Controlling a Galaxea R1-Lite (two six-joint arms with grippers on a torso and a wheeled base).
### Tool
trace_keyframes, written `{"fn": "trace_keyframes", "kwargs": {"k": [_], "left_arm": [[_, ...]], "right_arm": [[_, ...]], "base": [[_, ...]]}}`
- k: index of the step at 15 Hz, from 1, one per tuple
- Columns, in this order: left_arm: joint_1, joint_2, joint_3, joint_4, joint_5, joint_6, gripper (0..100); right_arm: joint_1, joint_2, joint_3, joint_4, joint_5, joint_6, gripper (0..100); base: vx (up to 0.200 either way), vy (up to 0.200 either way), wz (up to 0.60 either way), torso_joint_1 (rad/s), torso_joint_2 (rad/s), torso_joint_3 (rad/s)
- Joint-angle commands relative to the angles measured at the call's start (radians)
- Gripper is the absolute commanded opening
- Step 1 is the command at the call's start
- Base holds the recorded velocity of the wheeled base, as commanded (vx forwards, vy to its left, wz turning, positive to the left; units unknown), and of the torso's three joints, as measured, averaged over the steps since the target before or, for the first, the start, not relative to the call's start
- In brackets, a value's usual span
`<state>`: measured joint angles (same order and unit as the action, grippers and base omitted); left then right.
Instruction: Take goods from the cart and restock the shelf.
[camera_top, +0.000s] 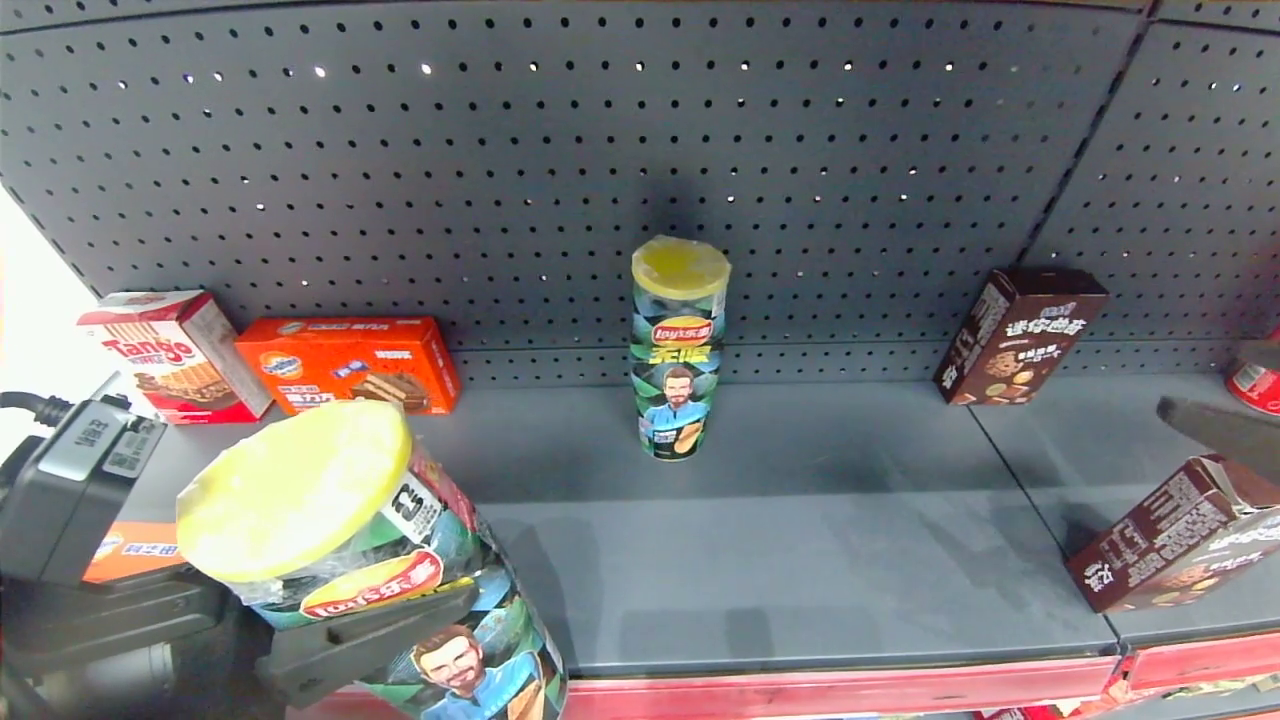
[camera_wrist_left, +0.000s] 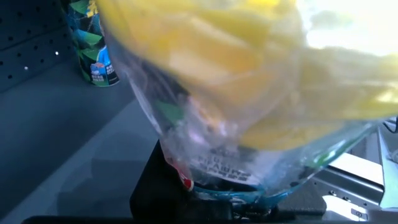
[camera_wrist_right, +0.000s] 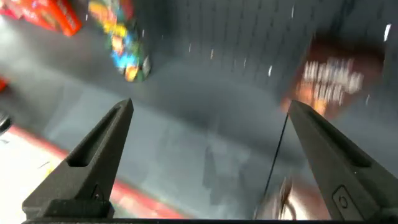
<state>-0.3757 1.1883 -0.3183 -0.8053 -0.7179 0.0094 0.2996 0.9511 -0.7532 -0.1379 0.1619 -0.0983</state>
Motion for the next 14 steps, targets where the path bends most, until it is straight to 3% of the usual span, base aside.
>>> {"fn": "trace_keyframes", "kwargs": {"k": [1,5,9,12,14], "left_arm": [[0.0,-0.001,0.008,0.0,0.0,0.0,0],[0.001,-0.001,0.008,0.002,0.002,-0.002,0],[0.0,-0.001,0.008,0.002,0.003,-0.005,0],[0.0,0.004,-0.007,0.002,0.005,-0.011,0],[0.003,0.004,-0.013,0.0,0.006,-0.032,0]], "right_arm": [[0.013,0.152,-0.015,-0.118,0.007,-0.037,100],[0.102,0.261,-0.086,-0.123,0.034,-0.046,100],[0.108,0.376,-0.161,-0.132,0.036,-0.054,100],[0.101,0.457,-0.202,-0.147,0.194,-0.06,100],[0.101,0.523,-0.229,-0.201,0.22,-0.083,100]], "base": [[0.0,0.0,0.0,0.0,0.0,0.0],[0.0,0.0,0.0,0.0,0.0,0.0],[0.0,0.0,0.0,0.0,0.0,0.0],[0.0,0.0,0.0,0.0,0.0,0.0],[0.0,0.0,0.0,0.0,0.0,0.0]]}}
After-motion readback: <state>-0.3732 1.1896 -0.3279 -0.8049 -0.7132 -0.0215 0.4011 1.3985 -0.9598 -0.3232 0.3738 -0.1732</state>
